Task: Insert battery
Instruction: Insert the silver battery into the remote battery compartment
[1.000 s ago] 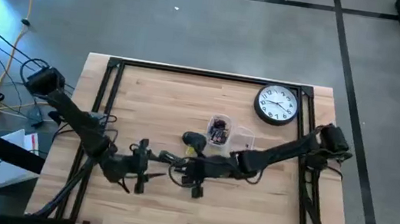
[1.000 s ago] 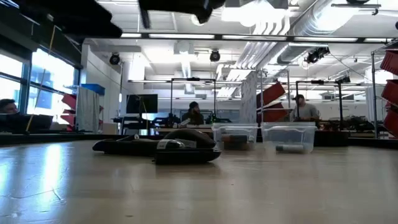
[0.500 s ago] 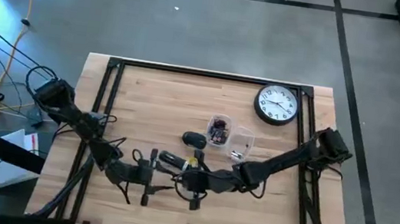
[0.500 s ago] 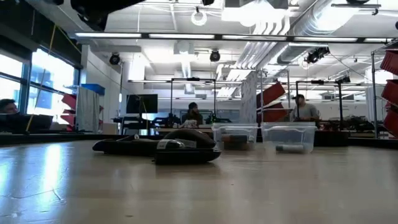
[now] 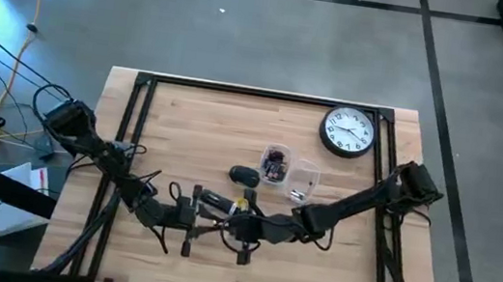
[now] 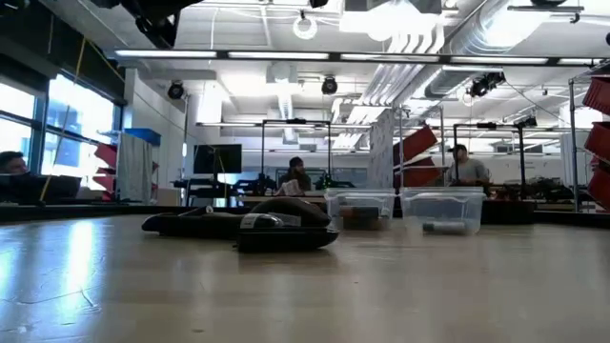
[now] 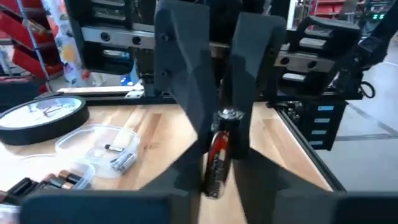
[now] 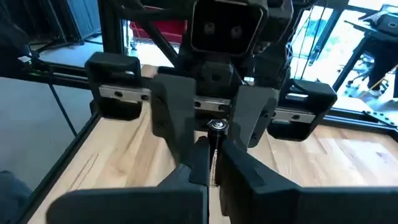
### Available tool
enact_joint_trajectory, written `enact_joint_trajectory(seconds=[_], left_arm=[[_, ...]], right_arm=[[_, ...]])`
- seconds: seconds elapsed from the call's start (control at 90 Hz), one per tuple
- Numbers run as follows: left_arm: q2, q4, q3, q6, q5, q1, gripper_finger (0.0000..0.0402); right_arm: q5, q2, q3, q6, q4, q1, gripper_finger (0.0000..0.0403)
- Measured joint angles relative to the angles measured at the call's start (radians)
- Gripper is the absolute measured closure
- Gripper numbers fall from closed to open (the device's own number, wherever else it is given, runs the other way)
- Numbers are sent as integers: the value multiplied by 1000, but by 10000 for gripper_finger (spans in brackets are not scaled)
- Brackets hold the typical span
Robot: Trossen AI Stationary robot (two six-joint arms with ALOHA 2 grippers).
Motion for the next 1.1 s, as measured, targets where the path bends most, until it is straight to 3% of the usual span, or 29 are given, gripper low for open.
enact_joint_trajectory(seconds=[0.133, 0.256, 0.489, 0.656, 0.856, 1.1], left_arm=[[-19, -35, 0, -9, -7, -2, 385], [-81, -168, 0, -39, -40, -16, 383], [-249, -611, 1, -246, -60, -17, 392], [-236, -930, 46, -453, 66, 71, 392], [-121, -888, 130, -334, 143, 99, 392], [-23, -882, 202, -265, 134, 85, 389]], right_arm=[[4, 0, 0, -1, 0, 0, 403], [8, 0, 0, 2, -3, 0, 402], [11, -16, 21, 49, -135, -6, 387], [10, -9, 117, 45, -316, -26, 341], [-40, 42, 187, 114, -462, -68, 286], [-98, 86, 187, 165, -462, -80, 279]])
